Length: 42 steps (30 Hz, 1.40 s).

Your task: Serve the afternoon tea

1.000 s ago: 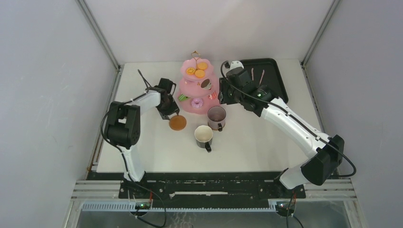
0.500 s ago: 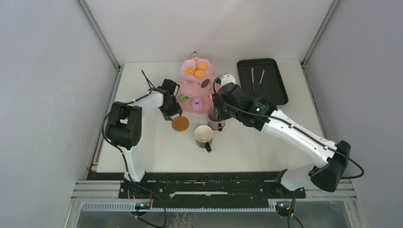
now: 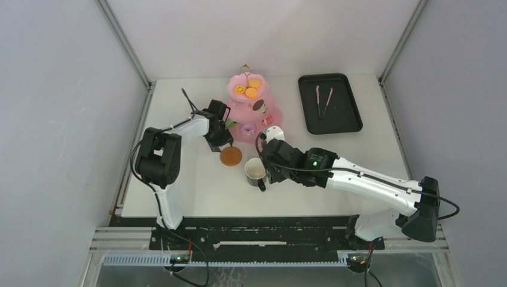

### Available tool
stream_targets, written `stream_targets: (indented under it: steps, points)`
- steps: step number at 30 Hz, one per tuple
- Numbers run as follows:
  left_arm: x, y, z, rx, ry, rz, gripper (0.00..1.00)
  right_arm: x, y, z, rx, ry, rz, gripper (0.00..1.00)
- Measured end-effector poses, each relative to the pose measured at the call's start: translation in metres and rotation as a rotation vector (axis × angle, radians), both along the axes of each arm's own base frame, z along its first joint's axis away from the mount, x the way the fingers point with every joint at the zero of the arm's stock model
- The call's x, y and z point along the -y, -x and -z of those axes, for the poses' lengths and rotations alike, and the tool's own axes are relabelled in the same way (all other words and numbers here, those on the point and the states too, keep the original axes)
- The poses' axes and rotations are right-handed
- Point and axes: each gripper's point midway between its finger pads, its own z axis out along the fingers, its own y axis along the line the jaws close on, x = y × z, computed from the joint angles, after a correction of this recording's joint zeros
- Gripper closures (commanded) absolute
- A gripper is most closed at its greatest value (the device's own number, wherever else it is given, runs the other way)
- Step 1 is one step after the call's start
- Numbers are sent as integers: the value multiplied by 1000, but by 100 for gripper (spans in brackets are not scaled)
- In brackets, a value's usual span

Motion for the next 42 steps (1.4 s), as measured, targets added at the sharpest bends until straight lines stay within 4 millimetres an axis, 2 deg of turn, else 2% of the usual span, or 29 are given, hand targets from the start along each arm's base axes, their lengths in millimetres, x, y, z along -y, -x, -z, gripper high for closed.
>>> stream_targets:
  steps: [9,15,21,31,36,42]
  points:
    - [1,-3,-1,8,7,-43,43,-2,21,32,-48,34,-20,50]
    - [2,-7,-3,33,16,-75,41,-7,22,48,-66,40,-22,43]
    - [-6,0,-10,59,1,-104,37,-16,21,64,-81,53,-29,42]
    - [-22,4,-60,191,-2,-152,36,-34,16,86,-99,61,-38,42]
    - [-33,18,-83,254,0,-180,36,-39,14,99,-110,82,-37,43]
    - [-49,47,-119,369,34,-236,36,-44,12,119,-131,110,-26,45]
